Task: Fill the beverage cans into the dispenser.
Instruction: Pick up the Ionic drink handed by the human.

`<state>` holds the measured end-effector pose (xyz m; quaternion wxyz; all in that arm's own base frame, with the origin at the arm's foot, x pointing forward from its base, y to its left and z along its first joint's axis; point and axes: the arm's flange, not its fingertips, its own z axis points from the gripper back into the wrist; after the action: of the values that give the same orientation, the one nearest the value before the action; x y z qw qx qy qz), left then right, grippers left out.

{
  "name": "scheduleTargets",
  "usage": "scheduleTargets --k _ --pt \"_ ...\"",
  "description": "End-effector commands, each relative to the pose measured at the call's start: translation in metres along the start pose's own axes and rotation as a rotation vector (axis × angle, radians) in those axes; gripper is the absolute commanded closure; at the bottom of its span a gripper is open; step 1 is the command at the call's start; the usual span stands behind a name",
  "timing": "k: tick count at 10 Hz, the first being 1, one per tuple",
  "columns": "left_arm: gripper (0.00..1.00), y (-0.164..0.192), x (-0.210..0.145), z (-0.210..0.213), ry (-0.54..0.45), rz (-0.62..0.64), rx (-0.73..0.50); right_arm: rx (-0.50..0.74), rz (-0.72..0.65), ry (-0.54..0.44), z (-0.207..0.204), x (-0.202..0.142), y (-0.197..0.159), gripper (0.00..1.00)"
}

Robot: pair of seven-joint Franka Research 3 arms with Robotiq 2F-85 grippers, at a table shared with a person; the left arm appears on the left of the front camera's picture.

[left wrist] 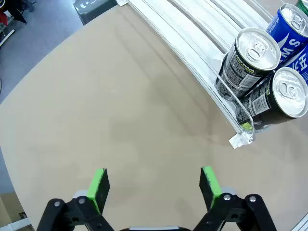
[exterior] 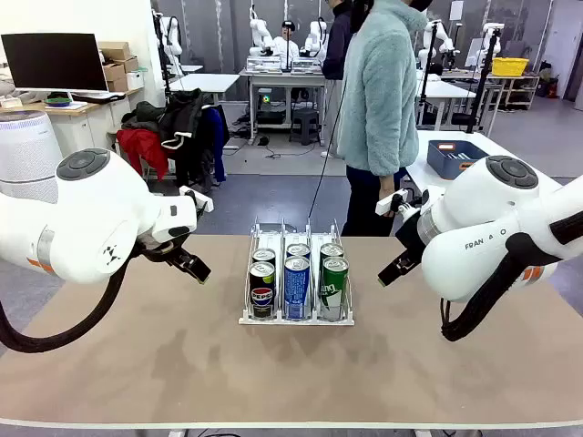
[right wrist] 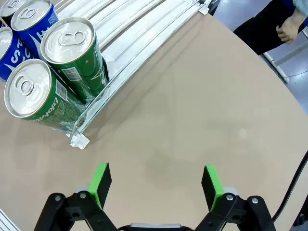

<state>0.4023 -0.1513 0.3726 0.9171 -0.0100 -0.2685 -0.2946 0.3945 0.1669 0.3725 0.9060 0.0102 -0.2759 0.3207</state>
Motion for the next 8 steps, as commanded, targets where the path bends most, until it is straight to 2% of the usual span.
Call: scheduleTargets --k 1,8 --pt "0.0 0.0 0.0 0.0 0.0 0.0 0.0 0.0 0.0 0.0 0.0 0.0 0.0 0.0" --pt "0.0 0.0 0.0 0.0 0.0 0.0 0.0 0.0 0.0 0.0 0.0 0.0 0.0 0.0"
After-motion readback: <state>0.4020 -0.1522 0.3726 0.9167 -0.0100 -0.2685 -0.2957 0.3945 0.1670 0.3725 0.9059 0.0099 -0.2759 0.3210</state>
